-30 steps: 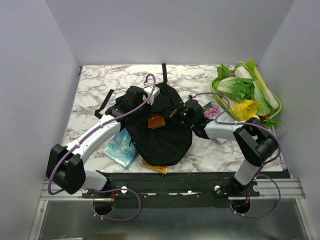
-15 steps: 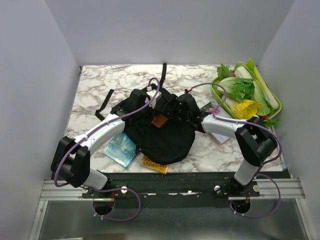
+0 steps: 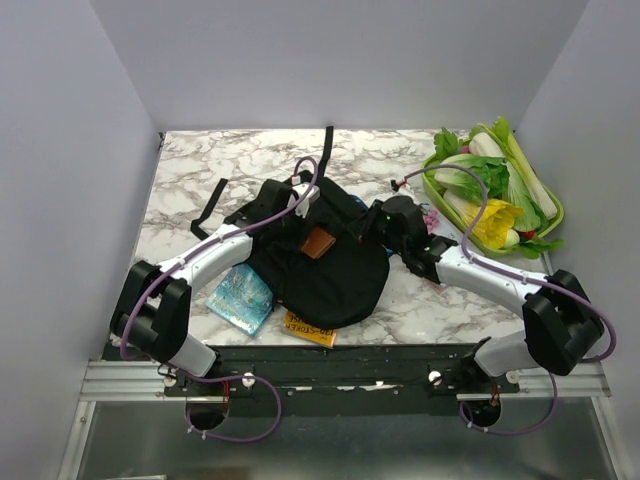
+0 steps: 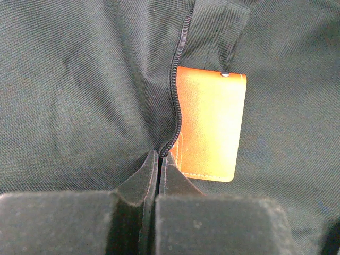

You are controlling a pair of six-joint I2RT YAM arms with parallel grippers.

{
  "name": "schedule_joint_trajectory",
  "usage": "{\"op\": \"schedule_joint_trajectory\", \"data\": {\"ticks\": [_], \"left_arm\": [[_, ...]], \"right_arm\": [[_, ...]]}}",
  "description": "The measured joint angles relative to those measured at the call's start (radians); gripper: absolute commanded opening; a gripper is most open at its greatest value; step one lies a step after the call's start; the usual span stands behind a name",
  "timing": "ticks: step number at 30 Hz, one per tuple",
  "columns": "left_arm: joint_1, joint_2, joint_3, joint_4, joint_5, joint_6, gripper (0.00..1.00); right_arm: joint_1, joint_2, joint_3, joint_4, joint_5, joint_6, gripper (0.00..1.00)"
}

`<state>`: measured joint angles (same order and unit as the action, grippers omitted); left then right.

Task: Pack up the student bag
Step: Place the personal item in the student bag.

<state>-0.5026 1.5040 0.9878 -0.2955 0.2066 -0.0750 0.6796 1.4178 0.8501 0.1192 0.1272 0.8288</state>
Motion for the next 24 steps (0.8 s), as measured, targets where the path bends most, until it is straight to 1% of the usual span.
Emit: {"op": "schedule_joint_trajectory", "data": {"ticks": [2, 3, 6, 14, 20, 24], "left_arm": [[0.009, 0.0, 0.005, -0.008, 0.008, -0.002, 0.0], [0.012, 0.0, 0.008, -0.011, 0.01, -0.002, 0.0], [0.02, -0.003, 0.022, -0.028, 0.016, -0.002, 0.0], [0.026, -0.023, 0.046, -0.052, 0.019, -0.003, 0.0], [0.026, -0.023, 0.048, -0.054, 0.026, -0.003, 0.0], [0.028, -0.023, 0.051, -0.055, 0.03, -0.001, 0.0]], "right_arm": [[0.002, 0.002, -0.027, -0.001, -0.002, -0.023, 0.11], [0.003, 0.01, -0.042, -0.004, -0.005, -0.033, 0.06], [0.018, 0.045, -0.049, -0.011, -0.016, -0.05, 0.01], [0.08, 0.197, 0.027, -0.009, -0.07, -0.063, 0.01], [0.087, 0.273, 0.098, 0.029, -0.1, -0.043, 0.01], [0.087, 0.354, 0.174, 0.044, -0.124, -0.025, 0.01]]}}
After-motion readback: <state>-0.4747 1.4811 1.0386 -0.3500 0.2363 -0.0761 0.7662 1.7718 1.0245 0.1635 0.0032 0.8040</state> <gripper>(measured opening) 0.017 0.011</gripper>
